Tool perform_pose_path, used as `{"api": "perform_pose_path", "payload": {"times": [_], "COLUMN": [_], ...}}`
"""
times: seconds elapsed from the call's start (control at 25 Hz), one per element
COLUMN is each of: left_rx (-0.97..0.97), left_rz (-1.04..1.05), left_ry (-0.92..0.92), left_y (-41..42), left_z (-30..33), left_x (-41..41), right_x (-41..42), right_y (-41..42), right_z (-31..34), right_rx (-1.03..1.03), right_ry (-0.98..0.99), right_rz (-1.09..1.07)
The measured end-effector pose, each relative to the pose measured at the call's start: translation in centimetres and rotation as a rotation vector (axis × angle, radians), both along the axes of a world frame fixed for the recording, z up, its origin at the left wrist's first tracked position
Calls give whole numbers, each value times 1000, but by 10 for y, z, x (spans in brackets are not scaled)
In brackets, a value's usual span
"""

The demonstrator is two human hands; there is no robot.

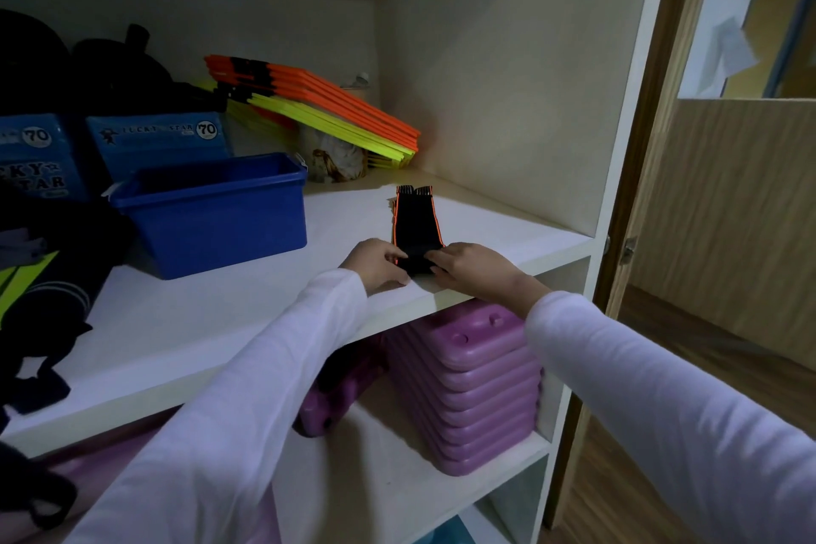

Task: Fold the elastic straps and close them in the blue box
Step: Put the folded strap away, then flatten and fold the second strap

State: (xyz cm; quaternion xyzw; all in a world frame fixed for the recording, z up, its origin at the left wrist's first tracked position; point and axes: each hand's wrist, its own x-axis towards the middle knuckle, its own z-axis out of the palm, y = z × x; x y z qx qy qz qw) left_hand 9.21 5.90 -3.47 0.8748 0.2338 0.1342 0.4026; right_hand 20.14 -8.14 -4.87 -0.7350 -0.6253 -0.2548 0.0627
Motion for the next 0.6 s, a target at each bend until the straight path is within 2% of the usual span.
{"api": "perform_pose_path", "payload": {"times": [0.08,0.12,0.24,0.36,0.6], "left_rx": [335,360,219,184,8], "left_rz": [-57,-85,-127,-139,-120], "left_ry": [-8,-21,-71,-87,-144], "left_y": [-5,-5,-1,2,-1], "left_z": [-1,-4,-11,-12,-8], "left_x": [-2,-2,-1,-1,4], "right_x": [4,5,8,16,19], "right_y": [-4,-6,-16,-22,-17], "right_z": [-5,-7,-10,-16,-14], "right_rx": [106,130,133,151,327], "right_ry": [-17,-7,35,98,722], "right_rz": [61,80,128,152,44]}}
